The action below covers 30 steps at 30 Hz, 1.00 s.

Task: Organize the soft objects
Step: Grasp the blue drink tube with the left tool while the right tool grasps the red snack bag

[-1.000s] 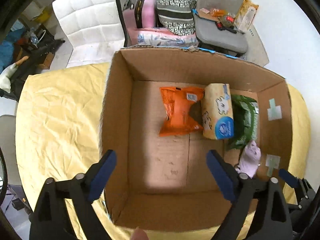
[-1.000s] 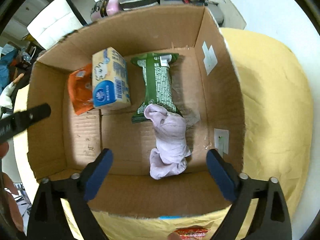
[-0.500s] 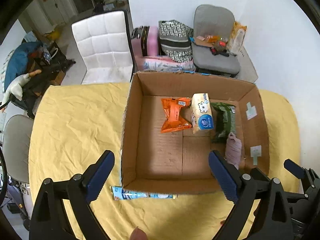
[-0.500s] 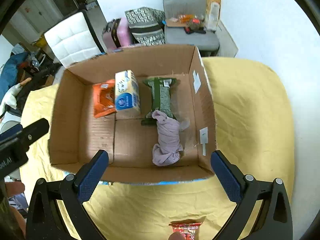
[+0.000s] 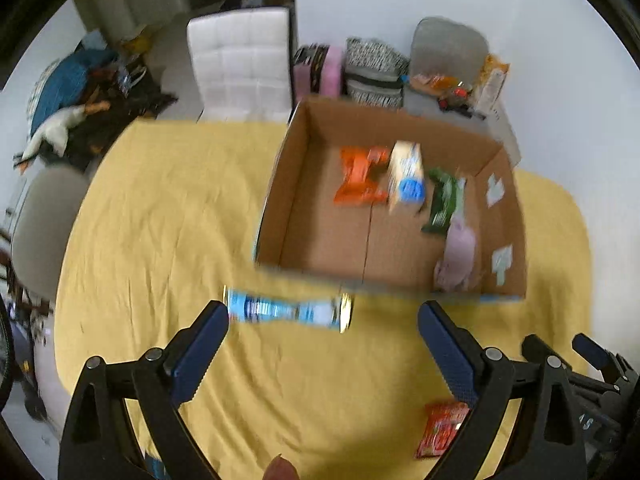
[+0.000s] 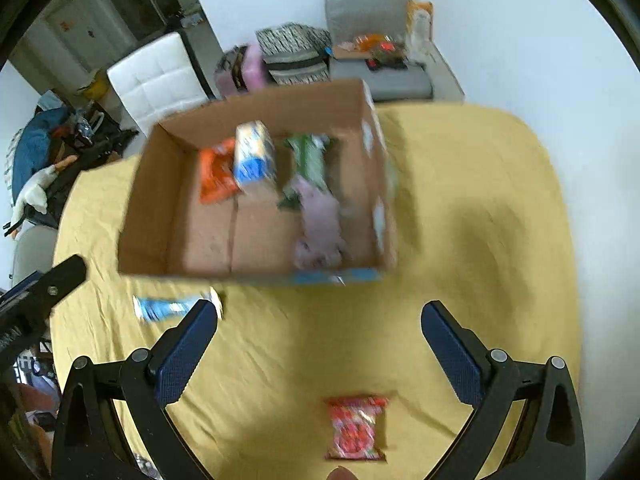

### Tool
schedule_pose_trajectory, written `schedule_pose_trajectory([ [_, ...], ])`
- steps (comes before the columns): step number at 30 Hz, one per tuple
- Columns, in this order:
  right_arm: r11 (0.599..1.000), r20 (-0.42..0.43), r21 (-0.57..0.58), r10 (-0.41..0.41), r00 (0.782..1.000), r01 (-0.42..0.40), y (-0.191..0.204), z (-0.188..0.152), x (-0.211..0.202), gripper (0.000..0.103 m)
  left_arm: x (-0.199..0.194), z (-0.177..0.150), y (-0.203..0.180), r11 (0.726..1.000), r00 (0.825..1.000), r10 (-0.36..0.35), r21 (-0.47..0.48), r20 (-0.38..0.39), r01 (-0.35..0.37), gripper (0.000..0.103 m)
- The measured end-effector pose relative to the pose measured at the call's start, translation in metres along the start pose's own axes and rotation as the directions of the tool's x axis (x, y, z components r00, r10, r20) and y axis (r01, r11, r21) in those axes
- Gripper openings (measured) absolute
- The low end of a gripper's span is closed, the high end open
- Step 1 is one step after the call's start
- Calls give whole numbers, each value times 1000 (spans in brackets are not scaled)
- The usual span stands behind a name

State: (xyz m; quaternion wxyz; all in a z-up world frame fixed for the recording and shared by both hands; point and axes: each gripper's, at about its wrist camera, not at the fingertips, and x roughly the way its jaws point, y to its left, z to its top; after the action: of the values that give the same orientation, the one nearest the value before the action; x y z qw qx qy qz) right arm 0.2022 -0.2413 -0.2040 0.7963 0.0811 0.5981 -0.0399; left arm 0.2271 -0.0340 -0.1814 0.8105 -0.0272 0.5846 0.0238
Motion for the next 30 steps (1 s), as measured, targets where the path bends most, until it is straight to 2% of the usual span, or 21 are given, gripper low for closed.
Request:
schedule_pose_trajectory([
  [3,999,-68,27,-20,998,22,-24,-31,20,103,22,-36,3,1000,997,9,-29,-83,-12,97],
  [6,998,-177,51,-35,984,44,-44,-67,58,103,48,-64,7,997,985,13,-69,-170,-25,97],
  [8,997,-250,62,-38,968,55,-54,-91,86,103,68,-82,13,993,972,3,-117,-236,-31,97],
  [11,995,-362,82,-16,932,49,-66,-127,124,103,93,-97,23,980,952,-20,-193,-306,-41,97],
  [14,995,-429,87,-9,903,51,-70,-151,150,103,111,-105,40,958,940,-60,-283,-337,-40,97],
  [17,994,-477,95,-6,879,59,-71,-167,168,94,124,-105,57,926,931,-106,-377,-351,-37,97],
  [19,994,-497,91,-13,868,67,-70,-173,175,79,132,-102,71,888,929,-152,-460,-337,-21,97],
  [20,994,-503,85,-18,864,70,-68,-175,179,78,138,-100,81,855,928,-185,-519,-324,-10,97],
  [21,995,-500,63,-40,865,83,-65,-176,180,73,141,-98,87,830,926,-207,-558,-317,-6,97],
  [22,995,-490,44,-57,870,90,-61,-175,179,61,145,-97,94,804,924,-224,-594,-309,-3,97],
  [23,996,-478,25,-68,876,91,-56,-174,177,53,151,-94,103,763,921,-258,-647,-290,10,97],
  [24,995,-471,9,-82,878,98,-51,-171,176,49,156,-93,109,734,919,-282,-679,-276,21,97],
  [25,995,-465,-2,-91,880,102,-47,-168,176,48,160,-91,113,709,916,-300,-705,-266,28,97],
  [28,995,-442,-19,-92,892,93,-39,-157,174,48,175,-83,127,613,911,-353,-788,-211,55,97],
  [30,996,-422,-30,-93,902,89,-34,-149,172,48,182,-79,131,582,914,-358,-811,-193,56,97],
])
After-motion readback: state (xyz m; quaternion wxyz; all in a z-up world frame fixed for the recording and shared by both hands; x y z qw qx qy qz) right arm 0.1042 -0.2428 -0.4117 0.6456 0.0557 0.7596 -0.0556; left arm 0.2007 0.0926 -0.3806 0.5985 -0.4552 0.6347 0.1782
